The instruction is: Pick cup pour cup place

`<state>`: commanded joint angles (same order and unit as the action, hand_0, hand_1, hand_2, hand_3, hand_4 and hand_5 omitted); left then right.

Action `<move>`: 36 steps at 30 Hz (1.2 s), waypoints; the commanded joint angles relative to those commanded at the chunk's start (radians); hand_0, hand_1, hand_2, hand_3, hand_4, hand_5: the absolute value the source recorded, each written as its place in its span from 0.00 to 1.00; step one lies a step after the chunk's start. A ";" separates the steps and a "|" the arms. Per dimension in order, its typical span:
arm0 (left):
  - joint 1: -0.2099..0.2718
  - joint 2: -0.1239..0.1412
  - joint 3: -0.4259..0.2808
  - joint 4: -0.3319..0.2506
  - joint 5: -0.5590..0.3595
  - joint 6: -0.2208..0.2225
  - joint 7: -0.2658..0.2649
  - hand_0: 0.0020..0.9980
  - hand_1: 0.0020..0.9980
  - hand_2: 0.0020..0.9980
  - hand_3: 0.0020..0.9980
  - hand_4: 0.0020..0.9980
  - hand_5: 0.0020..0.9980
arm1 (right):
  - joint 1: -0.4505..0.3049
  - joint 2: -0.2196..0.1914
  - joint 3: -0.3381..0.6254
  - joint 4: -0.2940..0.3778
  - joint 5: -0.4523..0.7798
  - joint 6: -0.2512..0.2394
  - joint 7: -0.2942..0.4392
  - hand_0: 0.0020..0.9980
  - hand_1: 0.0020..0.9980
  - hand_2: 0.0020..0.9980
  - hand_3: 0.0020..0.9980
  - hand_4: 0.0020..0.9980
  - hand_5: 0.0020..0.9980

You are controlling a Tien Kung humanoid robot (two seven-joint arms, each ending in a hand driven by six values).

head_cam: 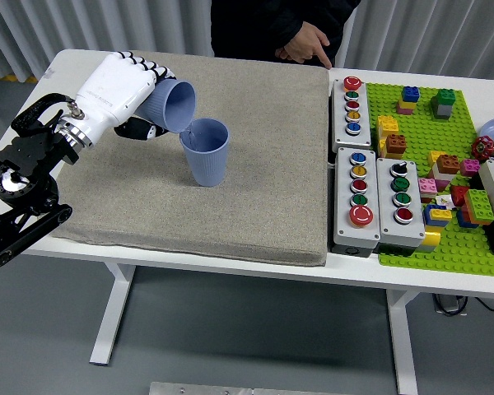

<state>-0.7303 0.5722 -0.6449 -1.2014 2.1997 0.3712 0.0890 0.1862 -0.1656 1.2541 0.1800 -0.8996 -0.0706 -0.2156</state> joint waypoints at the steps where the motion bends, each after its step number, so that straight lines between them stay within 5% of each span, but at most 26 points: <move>1: 0.000 0.001 0.001 -0.001 0.002 -0.003 0.001 0.54 0.48 0.53 0.51 0.81 0.19 | -0.001 0.000 -0.001 0.000 0.001 0.000 0.000 0.72 0.68 0.68 0.63 0.17 0.45; 36: -0.069 0.020 0.073 -0.012 0.031 0.007 0.018 0.55 0.48 0.52 0.51 0.80 0.19 | -0.001 0.002 -0.006 0.000 0.011 -0.002 -0.001 0.72 0.68 0.68 0.63 0.17 0.46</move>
<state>-0.7992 0.5925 -0.5723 -1.2134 2.2311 0.3785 0.1069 0.1852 -0.1635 1.2482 0.1800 -0.8885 -0.0725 -0.2164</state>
